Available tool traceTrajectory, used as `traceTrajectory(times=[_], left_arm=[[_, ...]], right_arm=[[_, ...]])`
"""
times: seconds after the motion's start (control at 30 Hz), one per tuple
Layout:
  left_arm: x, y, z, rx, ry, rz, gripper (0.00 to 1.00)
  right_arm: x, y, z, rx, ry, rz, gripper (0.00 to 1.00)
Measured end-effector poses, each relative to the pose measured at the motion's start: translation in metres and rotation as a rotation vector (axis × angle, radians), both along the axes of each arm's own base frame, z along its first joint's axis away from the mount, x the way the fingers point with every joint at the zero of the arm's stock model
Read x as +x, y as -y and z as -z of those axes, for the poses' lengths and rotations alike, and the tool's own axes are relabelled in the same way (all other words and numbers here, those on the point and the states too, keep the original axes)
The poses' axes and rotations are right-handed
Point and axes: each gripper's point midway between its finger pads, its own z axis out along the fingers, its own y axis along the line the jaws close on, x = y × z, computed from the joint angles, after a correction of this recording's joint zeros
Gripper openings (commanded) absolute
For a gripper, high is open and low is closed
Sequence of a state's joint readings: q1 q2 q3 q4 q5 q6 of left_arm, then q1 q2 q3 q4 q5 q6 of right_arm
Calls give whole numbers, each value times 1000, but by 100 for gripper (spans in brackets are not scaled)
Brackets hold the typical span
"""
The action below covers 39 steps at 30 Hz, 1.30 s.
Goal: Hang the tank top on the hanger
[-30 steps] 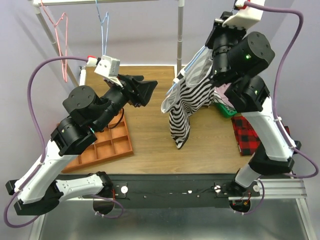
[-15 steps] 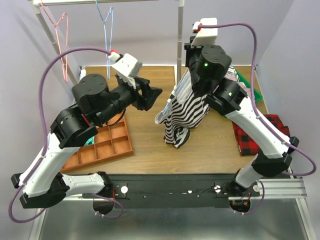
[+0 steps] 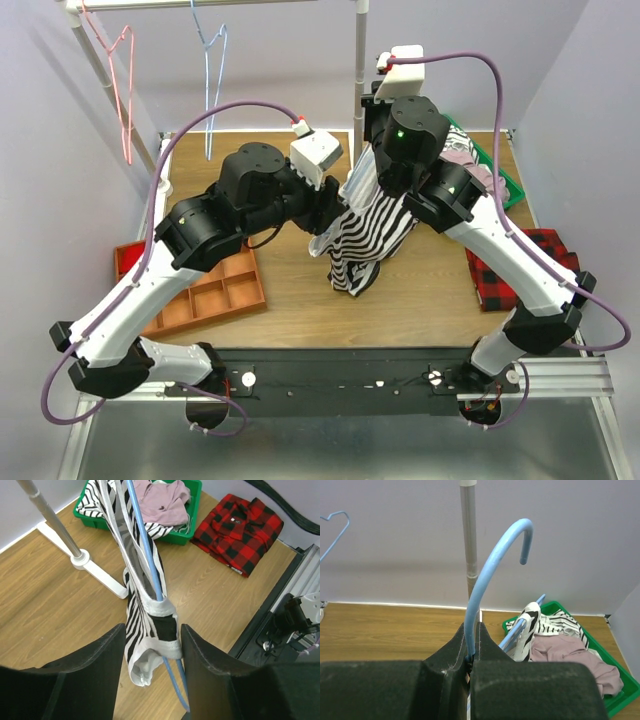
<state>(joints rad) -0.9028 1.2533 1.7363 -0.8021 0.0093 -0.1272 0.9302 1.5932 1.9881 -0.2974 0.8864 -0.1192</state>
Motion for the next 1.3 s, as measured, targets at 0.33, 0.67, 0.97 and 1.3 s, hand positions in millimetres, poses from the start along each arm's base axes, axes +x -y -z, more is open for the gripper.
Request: traceTrajectory(times=[0.33, 0.67, 0.97, 1.3], left_arm=[[11, 4, 26, 49, -24, -34, 41], [24, 5, 41, 63, -18, -92, 0], [27, -7, 60, 56, -10, -155, 0], [18, -27, 84, 20, -24, -213, 0]], right_arm=[[0, -3, 1, 11, -4, -15, 1], [0, -4, 9, -6, -29, -21, 10], [1, -17, 25, -10, -58, -74, 50], [-25, -28, 52, 8, -112, -264, 97]])
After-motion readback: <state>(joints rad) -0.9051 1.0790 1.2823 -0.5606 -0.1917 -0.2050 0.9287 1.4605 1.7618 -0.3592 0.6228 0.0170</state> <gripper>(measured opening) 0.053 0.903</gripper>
